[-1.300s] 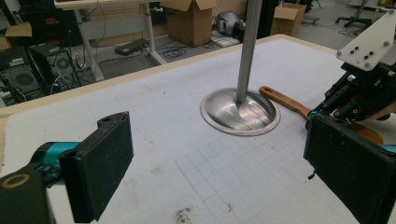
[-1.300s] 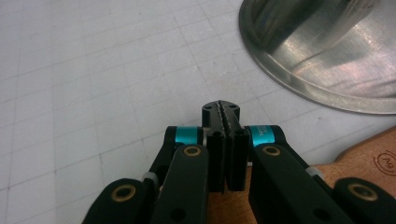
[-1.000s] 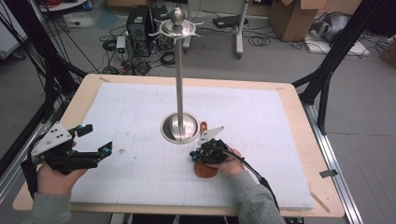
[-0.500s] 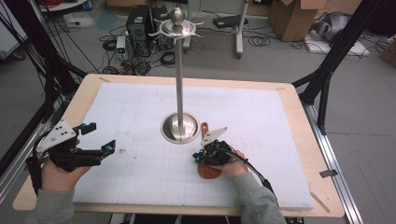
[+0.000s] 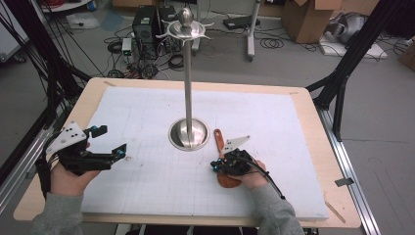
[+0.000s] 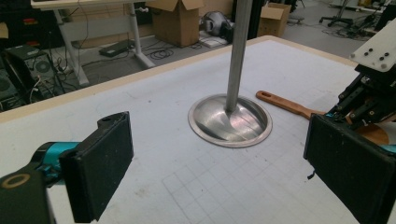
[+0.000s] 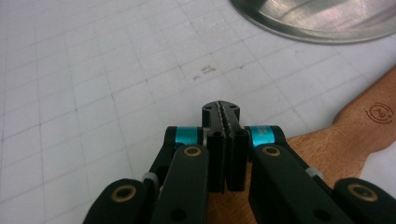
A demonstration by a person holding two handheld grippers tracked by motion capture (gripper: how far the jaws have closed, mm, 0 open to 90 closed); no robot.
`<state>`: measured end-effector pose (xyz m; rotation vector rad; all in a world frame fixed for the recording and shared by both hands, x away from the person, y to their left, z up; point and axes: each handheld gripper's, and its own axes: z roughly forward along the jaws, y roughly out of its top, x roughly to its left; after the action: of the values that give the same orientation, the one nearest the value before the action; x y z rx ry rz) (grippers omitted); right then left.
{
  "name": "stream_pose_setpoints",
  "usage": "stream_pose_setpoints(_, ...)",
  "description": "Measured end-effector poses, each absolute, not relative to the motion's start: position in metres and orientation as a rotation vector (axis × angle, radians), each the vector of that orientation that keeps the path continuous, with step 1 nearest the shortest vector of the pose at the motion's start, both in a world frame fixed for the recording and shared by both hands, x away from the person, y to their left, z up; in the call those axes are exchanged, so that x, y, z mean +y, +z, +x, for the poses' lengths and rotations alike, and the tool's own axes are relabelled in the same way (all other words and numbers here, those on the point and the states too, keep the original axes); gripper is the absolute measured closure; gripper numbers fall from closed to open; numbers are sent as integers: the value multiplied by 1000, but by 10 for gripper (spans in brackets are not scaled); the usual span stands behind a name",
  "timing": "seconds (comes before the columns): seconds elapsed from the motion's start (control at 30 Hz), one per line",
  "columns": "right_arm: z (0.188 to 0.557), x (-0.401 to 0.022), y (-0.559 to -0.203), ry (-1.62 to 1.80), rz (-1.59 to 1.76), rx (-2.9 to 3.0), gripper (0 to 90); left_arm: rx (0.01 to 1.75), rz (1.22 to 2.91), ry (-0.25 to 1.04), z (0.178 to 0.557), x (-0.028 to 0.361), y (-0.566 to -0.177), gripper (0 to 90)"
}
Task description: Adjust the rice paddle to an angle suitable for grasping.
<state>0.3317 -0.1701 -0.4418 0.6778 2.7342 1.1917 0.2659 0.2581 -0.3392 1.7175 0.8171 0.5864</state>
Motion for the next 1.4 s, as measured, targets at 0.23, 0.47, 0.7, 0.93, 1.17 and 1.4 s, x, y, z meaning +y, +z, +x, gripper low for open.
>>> stream_pose_setpoints(0.23, 330, -184, -442, 1187, 713, 2723, 891, 798, 1726, 573, 272, 251, -339, 88)
stream_pose_setpoints(0.47, 328, -196, -442, 1195, 750, 2711, 892, 789, 1737, 562, 277, 246, -340, 89)
stream_pose_setpoints(0.7, 327, -204, -442, 1192, 776, 2705, 892, 781, 1740, 554, 279, 242, -340, 89)
stream_pose_setpoints(0.93, 326, -211, -439, 1168, 786, 2698, 892, 774, 1749, 548, 281, 239, -341, 89)
stream_pose_setpoints(1.17, 329, -226, -430, 1206, 842, 2570, 892, 776, 1755, 545, 282, 237, -342, 89)
stream_pose_setpoints(1.4, 341, -252, -431, 1203, 1004, 2462, 892, 780, 1760, 549, 281, 238, -343, 89)
